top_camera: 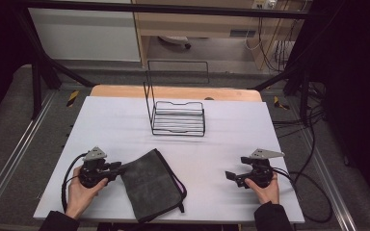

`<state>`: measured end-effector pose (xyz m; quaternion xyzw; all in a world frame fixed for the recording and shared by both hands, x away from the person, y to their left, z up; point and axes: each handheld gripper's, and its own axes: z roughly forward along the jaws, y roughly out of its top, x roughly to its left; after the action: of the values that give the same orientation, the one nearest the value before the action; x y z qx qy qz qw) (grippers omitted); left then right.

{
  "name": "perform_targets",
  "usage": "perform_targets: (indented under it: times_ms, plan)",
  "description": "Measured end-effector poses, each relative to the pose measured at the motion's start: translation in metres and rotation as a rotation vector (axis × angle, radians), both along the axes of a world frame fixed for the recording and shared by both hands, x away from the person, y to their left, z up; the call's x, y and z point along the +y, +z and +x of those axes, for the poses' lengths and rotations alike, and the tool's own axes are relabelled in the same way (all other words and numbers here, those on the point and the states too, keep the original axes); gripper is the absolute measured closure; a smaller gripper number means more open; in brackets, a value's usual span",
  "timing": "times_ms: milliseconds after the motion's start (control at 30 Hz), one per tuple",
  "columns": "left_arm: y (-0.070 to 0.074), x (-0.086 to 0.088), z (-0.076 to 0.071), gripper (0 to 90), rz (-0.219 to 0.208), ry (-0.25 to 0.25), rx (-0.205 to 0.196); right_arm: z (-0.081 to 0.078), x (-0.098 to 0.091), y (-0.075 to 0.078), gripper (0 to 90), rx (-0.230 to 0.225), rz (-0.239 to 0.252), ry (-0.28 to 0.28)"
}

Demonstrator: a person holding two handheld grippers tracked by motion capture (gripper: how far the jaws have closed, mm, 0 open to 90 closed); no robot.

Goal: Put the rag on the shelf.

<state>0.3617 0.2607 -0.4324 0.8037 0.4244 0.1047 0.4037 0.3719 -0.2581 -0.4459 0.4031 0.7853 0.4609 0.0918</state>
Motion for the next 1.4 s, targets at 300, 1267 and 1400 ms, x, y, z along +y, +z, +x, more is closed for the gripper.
perform_targets:
  times_ms: [300,1267,1400]
  plan:
    - [-0.006,-0.006,0.001,76.9,0.064,0.022,0.025,-0.002,0.028,0.005,5.8,0.022,-0.011,0.041]
    - [-0.011,-0.007,0.0,81.0,0.07,0.035,0.006,-0.039,0.169,0.001,60.4,-0.002,-0.081,0.3]
    - [-0.012,-0.006,0.0,80.8,0.063,0.031,0.004,-0.038,0.17,-0.001,70.3,0.019,-0.08,0.304]
